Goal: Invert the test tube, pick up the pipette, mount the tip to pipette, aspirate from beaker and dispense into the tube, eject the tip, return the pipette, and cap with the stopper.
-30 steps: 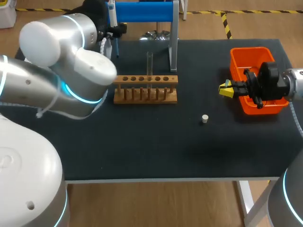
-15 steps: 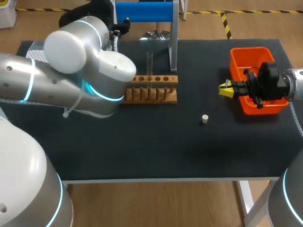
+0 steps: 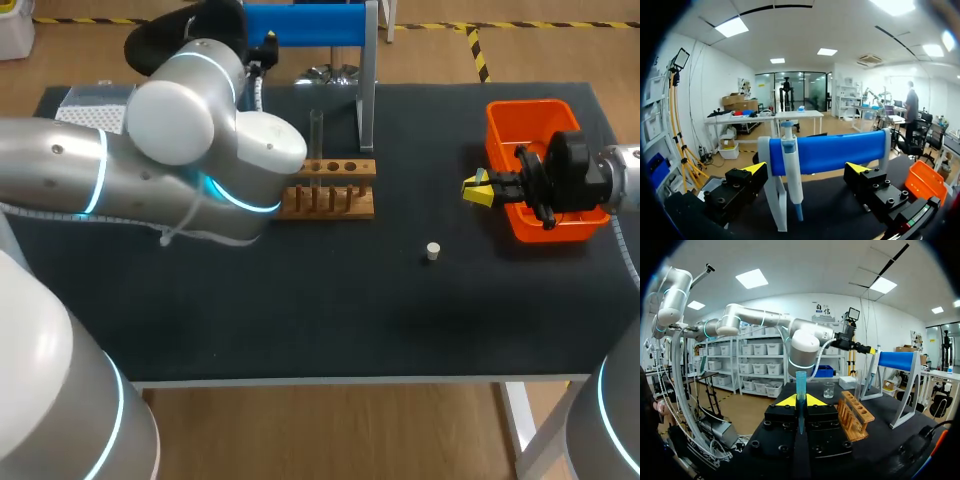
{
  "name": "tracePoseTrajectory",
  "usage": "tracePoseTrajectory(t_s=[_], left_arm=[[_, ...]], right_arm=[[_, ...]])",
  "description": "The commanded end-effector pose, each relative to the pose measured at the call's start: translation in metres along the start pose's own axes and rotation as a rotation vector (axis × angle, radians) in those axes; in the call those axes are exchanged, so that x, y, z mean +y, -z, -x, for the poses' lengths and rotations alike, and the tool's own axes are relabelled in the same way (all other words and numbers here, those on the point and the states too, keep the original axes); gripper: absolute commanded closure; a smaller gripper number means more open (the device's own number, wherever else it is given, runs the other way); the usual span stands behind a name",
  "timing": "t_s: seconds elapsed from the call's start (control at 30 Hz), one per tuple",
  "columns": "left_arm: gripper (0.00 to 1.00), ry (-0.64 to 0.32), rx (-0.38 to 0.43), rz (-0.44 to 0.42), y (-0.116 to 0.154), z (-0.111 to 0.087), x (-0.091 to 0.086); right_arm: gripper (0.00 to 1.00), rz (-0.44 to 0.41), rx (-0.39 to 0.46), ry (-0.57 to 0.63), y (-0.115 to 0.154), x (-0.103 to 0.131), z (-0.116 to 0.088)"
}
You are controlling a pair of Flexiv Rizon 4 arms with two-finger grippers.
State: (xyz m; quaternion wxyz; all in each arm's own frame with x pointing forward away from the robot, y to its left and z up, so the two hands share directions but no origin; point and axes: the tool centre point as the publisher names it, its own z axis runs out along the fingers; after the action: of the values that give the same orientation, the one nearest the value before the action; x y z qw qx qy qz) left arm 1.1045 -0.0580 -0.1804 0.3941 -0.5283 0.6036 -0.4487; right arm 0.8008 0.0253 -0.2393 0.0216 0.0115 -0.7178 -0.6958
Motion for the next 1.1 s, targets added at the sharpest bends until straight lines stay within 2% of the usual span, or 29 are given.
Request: tracePoseTrajectory(t_s=[0.03, 0.1, 0.17, 0.23, 0.27, 0.3, 0.33, 0.37, 0.43, 0.47, 0.53, 0.67, 1.1], left_arm=[[0.0, 0.004, -0.009, -0.013, -0.012, -0.004, 0.003], [0.07, 0.008, -0.005, -0.017, -0.014, -0.003, 0.002], [0.09, 0.009, -0.003, -0.024, -0.016, -0.001, 0.002], [0.2, 0.01, -0.005, -0.026, -0.017, 0.001, 0.002], [0.2, 0.018, -0.004, -0.04, -0.018, 0.002, 0.003], [0.29, 0.02, -0.005, -0.041, -0.018, 0.004, 0.003], [0.47, 0.02, -0.006, -0.04, -0.019, 0.005, 0.003], [0.5, 0.023, -0.007, -0.047, -0.019, 0.006, 0.004], [0.48, 0.023, -0.007, -0.049, -0.02, 0.008, 0.004], [0.42, 0.024, -0.007, -0.051, -0.021, 0.009, 0.005], [0.44, 0.025, -0.005, -0.056, -0.022, 0.01, 0.005], [0.38, 0.024, 0.0, -0.06, -0.026, 0.012, 0.006], [0.43, 0.016, 0.011, -0.074, -0.039, 0.014, 0.004]], right_arm=[[1.0, -0.001, -0.002, 0.001, 0.0, 0.0, -0.001], [1.0, -0.001, -0.002, 0.001, 0.0, 0.0, -0.001], [1.0, -0.001, -0.002, 0.001, 0.0, 0.0, -0.001], [1.0, -0.001, -0.002, 0.001, 0.0, 0.0, -0.001], [1.0, -0.001, -0.002, 0.001, 0.0, 0.0, -0.001], [1.0, -0.001, -0.002, 0.001, 0.0, 0.0, -0.001], [1.0, -0.001, -0.002, 0.001, 0.0, 0.0, -0.001], [1.0, -0.001, -0.002, 0.001, 0.0, 0.0, -0.001], [1.0, -0.001, -0.002, 0.001, 0.0, 0.0, -0.001], [1.0, -0.001, -0.002, 0.001, 0.0, 0.0, -0.001], [1.0, -0.001, -0.002, 0.001, 0.0, 0.0, -0.001], [1.0, -0.001, -0.002, 0.001, 0.0, 0.0, -0.001], [1.0, -0.001, -0.002, 0.001, 0.0, 0.0, -0.001]])
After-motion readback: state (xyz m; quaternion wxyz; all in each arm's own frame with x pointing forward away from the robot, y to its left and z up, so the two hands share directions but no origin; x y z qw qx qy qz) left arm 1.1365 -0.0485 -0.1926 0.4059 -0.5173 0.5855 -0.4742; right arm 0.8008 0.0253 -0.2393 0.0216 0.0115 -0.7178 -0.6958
